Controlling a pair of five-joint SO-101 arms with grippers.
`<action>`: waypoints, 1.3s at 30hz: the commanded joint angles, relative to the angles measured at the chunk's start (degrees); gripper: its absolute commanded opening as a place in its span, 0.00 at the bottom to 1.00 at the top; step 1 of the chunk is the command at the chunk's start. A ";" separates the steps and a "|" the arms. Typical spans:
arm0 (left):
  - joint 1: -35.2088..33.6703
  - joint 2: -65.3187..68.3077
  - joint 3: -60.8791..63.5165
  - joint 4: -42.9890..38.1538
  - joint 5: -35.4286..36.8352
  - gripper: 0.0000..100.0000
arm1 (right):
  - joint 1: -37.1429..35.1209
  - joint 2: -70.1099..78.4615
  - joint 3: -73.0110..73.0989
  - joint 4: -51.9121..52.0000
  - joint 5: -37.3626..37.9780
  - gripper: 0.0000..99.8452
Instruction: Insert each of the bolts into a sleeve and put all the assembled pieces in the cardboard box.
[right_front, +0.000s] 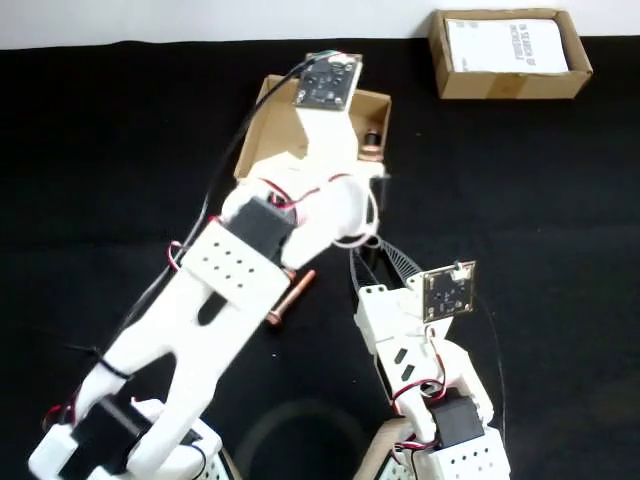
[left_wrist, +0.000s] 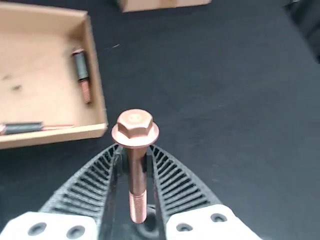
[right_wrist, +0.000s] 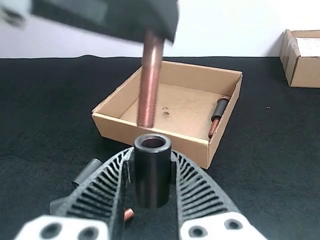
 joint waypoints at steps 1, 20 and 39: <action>1.01 -4.09 -1.10 -0.97 0.18 0.01 | -0.48 -0.40 7.96 -1.10 -0.44 0.01; 4.35 -4.18 6.90 -5.27 0.00 0.01 | -0.40 -0.40 7.87 -1.10 -0.44 0.01; 8.84 -15.69 18.42 -4.84 -1.93 0.01 | 2.07 -0.40 7.87 -1.10 -0.35 0.01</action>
